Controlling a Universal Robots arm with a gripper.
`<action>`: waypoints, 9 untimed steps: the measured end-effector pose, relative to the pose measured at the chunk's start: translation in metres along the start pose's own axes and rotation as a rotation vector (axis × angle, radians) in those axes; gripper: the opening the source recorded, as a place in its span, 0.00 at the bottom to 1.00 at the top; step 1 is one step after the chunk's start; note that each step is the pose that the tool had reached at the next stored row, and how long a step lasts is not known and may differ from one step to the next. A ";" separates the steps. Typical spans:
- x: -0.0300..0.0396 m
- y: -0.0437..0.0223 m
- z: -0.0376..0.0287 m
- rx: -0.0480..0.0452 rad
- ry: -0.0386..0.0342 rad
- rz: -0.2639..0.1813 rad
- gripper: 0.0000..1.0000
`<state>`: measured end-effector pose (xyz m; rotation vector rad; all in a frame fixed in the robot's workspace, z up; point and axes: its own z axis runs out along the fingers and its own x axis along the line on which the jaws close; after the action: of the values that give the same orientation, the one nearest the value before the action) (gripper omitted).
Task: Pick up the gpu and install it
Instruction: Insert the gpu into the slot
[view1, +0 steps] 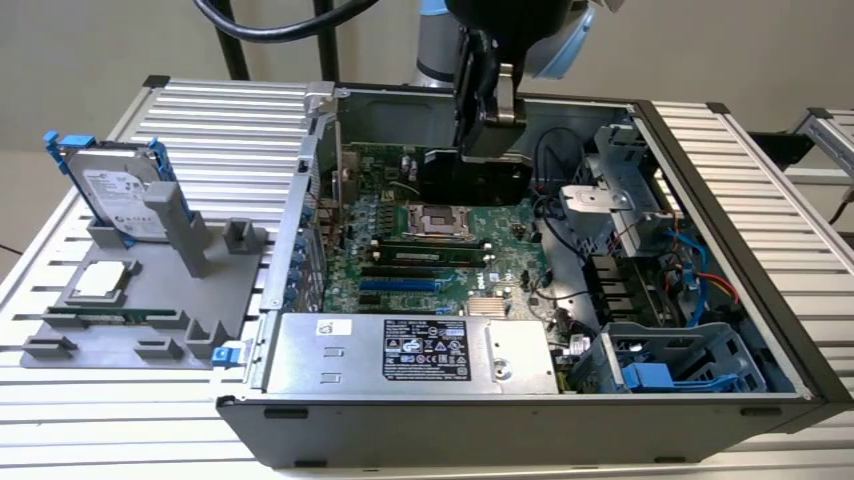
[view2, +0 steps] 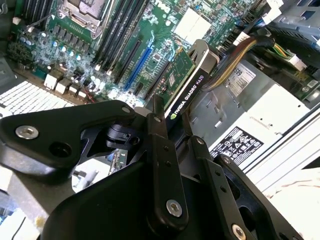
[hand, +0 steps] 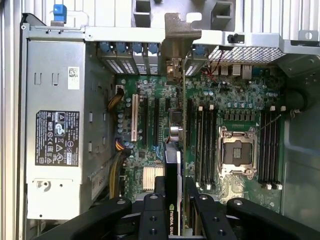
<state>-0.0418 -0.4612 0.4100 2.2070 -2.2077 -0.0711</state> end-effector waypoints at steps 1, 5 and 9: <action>0.0000 -0.0001 0.0005 0.0000 0.0003 0.000 0.00; 0.0000 -0.0002 0.0038 0.0001 0.0040 0.000 0.00; 0.0001 -0.0003 0.0068 0.0002 0.0064 0.000 0.00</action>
<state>-0.0418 -0.4611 0.4032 2.2040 -2.2048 -0.0637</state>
